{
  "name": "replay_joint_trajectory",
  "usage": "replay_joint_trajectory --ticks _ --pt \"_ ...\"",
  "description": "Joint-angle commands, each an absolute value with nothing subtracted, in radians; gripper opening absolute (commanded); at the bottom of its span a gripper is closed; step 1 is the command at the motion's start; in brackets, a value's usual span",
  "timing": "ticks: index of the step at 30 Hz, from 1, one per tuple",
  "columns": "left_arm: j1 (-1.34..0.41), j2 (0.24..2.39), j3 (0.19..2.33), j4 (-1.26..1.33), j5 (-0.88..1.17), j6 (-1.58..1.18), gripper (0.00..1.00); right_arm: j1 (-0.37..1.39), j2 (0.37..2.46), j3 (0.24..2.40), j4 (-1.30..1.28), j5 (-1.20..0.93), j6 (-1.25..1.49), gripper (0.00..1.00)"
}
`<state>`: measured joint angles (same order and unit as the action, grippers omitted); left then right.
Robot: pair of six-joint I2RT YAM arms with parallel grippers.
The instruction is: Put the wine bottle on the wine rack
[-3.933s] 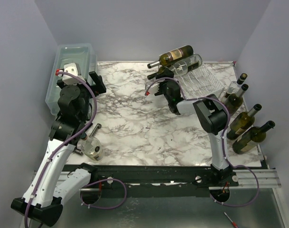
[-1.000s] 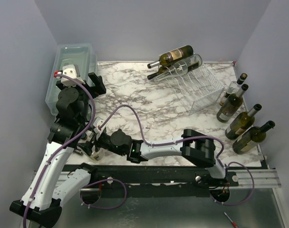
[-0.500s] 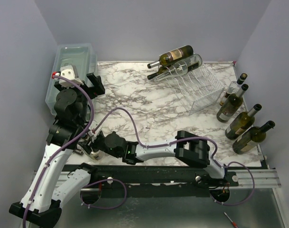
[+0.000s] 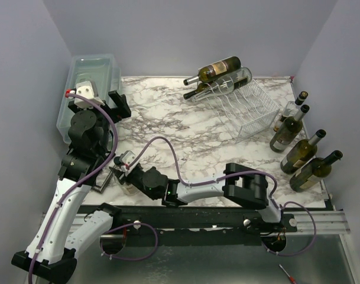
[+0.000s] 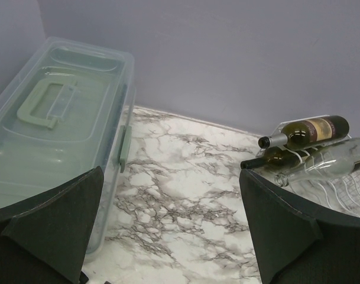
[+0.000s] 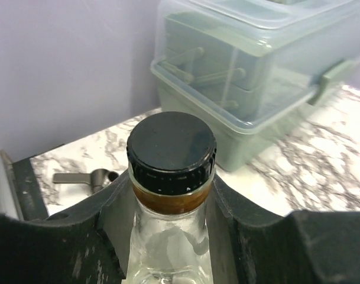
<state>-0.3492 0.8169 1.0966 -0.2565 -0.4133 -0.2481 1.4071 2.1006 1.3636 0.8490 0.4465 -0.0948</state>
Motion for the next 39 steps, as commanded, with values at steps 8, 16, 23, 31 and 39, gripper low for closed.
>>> replay_joint_trajectory --ticks 8,16,23,31,39 --pt "-0.353 0.819 1.083 -0.249 -0.437 -0.239 0.99 1.392 1.917 1.155 1.019 0.604 -0.349 0.01" --pt "-0.353 0.824 1.080 -0.245 -0.434 -0.242 0.99 1.322 1.785 1.047 0.968 0.588 -0.381 0.01" --pt "-0.353 0.825 1.079 -0.244 -0.430 -0.245 0.99 1.247 1.659 0.978 0.928 0.567 -0.402 0.01" --pt "-0.354 0.825 1.078 -0.243 -0.430 -0.244 0.99 1.133 1.515 0.977 0.831 0.478 -0.401 0.00" --pt "-0.354 0.821 1.078 -0.242 -0.428 -0.245 0.99 1.065 1.449 1.092 0.712 0.444 -0.523 0.01"
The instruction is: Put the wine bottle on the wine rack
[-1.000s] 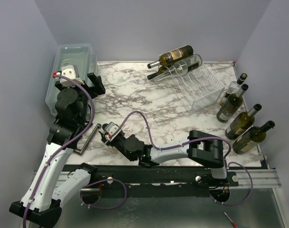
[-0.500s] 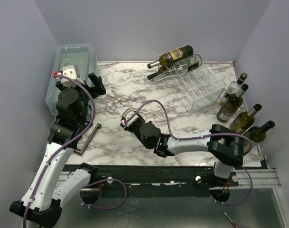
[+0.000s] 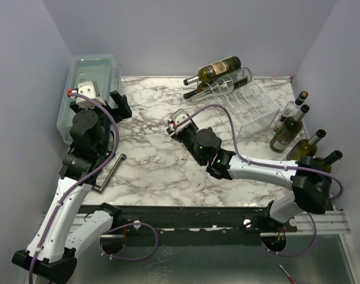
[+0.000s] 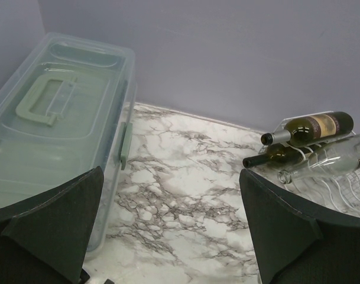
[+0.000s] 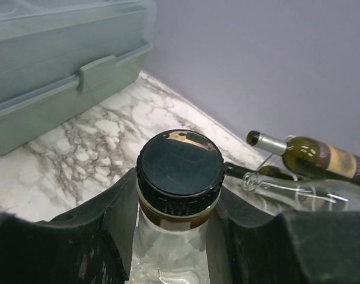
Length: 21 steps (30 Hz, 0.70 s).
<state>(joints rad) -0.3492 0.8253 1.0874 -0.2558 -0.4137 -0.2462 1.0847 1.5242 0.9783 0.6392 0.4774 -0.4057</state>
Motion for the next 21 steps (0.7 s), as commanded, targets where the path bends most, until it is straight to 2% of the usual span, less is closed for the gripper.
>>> replay_joint_trajectory --ticks 1,15,21 --pt "-0.354 0.820 1.078 -0.243 -0.428 -0.245 0.99 1.052 1.445 1.108 0.703 0.446 -0.534 0.01" --pt "-0.359 0.811 1.078 -0.244 -0.431 -0.244 0.99 0.842 1.504 1.337 0.494 0.403 -0.714 0.01" --pt "-0.359 0.813 1.078 -0.243 -0.434 -0.241 0.99 0.724 1.539 1.397 0.428 0.302 -0.781 0.01"
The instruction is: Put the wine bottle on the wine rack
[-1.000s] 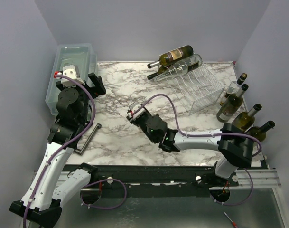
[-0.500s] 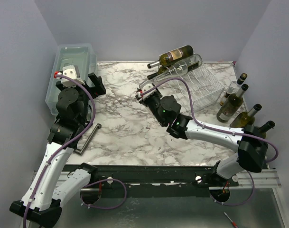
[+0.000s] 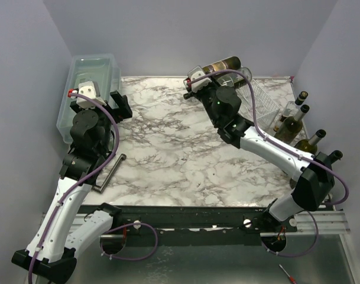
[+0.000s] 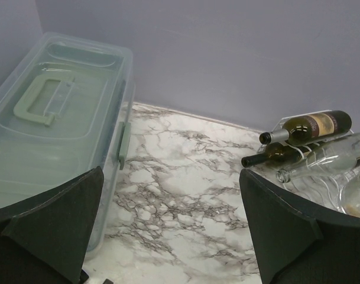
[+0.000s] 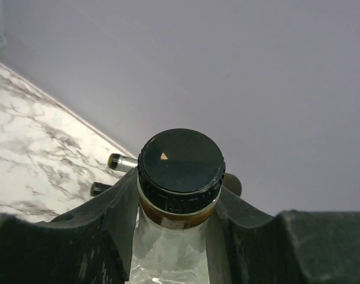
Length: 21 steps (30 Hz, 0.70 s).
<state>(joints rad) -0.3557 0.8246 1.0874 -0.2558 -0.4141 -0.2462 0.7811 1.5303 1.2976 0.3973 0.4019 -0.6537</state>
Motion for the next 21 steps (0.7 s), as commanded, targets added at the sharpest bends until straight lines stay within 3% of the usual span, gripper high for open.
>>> replay_joint_trajectory --ticks 1,12,21 --pt "-0.359 0.810 1.078 -0.242 -0.433 -0.242 0.99 0.709 1.551 1.406 0.421 0.292 -0.803 0.01" --pt "-0.359 0.816 1.080 -0.242 -0.426 -0.238 0.99 0.622 1.679 1.456 0.404 0.299 -1.150 0.00" --pt "-0.359 0.834 1.077 -0.240 -0.433 -0.233 0.99 0.543 1.749 1.445 0.430 0.257 -1.279 0.01"
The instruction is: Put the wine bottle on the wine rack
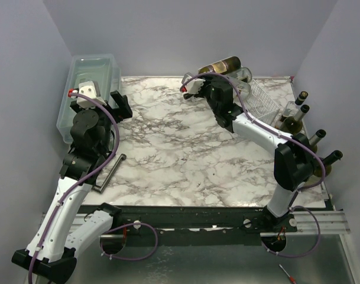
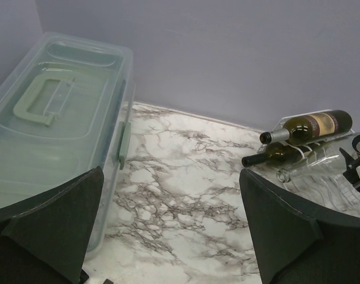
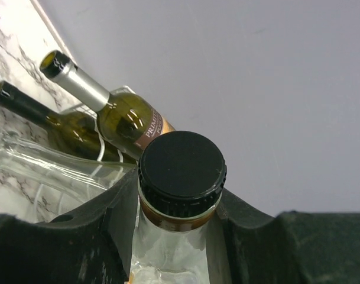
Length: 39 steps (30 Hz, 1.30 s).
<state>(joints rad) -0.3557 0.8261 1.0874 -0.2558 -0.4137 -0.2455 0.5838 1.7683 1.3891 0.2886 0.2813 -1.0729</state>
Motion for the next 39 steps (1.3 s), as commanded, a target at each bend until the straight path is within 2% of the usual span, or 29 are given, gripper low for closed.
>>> replay_joint_trajectory --ticks 1,12,25,33,39 --pt "-0.360 0.835 1.077 -0.240 -0.436 -0.231 0.99 0.532 1.750 1.429 0.437 0.250 -1.305 0.01" --pt "-0.356 0.848 1.077 -0.239 -0.428 -0.233 0.99 0.444 1.790 1.339 0.512 0.180 -1.429 0.01" --pt "-0.356 0.849 1.075 -0.238 -0.431 -0.229 0.99 0.428 1.871 1.269 0.598 0.160 -1.577 0.01" --pt "-0.356 0.844 1.077 -0.237 -0.433 -0.230 0.99 0.427 1.902 1.200 0.791 0.177 -1.691 0.01" --pt "-0.356 0.842 1.077 -0.238 -0.430 -0.232 0.99 0.422 1.885 1.230 0.706 0.139 -1.644 0.01"
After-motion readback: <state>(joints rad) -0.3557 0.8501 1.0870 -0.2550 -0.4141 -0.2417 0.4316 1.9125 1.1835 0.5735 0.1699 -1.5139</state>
